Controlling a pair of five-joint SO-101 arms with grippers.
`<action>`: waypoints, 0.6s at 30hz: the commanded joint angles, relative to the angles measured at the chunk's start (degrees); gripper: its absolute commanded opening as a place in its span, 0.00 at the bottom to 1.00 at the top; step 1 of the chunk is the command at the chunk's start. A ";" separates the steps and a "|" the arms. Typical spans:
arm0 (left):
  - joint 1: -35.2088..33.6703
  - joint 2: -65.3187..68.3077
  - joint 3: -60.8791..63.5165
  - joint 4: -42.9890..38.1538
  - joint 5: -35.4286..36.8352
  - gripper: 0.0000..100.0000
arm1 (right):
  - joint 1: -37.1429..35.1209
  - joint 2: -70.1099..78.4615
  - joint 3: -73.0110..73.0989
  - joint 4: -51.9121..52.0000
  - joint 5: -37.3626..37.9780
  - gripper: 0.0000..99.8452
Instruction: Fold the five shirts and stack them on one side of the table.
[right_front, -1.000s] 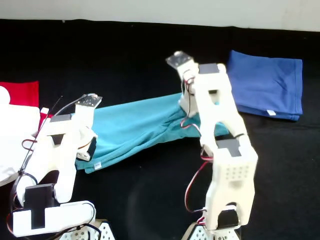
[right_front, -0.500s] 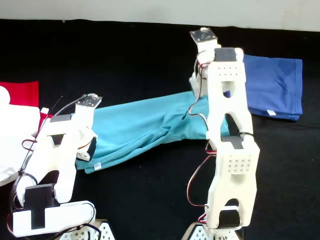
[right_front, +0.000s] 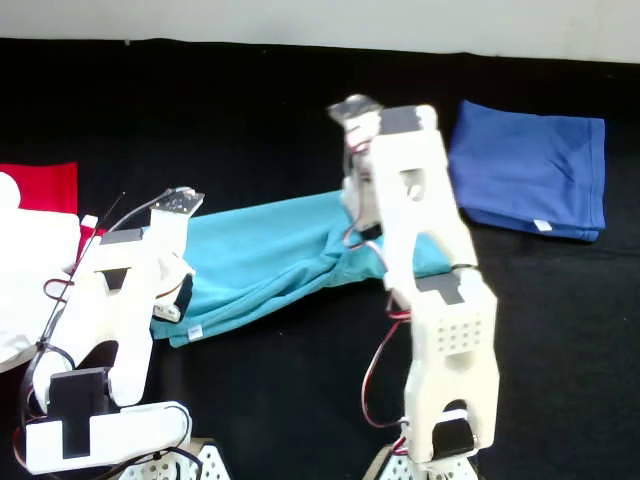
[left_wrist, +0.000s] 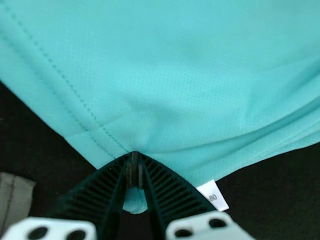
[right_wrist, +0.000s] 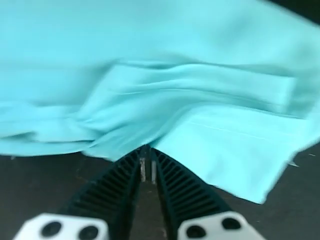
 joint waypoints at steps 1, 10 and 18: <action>0.22 0.31 0.13 -2.37 0.26 0.01 | -1.98 -4.35 0.84 0.57 -0.62 0.01; 0.22 0.31 0.13 -2.37 0.26 0.01 | -2.42 -2.33 1.01 -10.68 -0.79 0.01; 0.22 -0.22 0.31 -2.37 0.35 0.01 | -1.45 -1.27 -3.21 -7.08 -0.62 0.01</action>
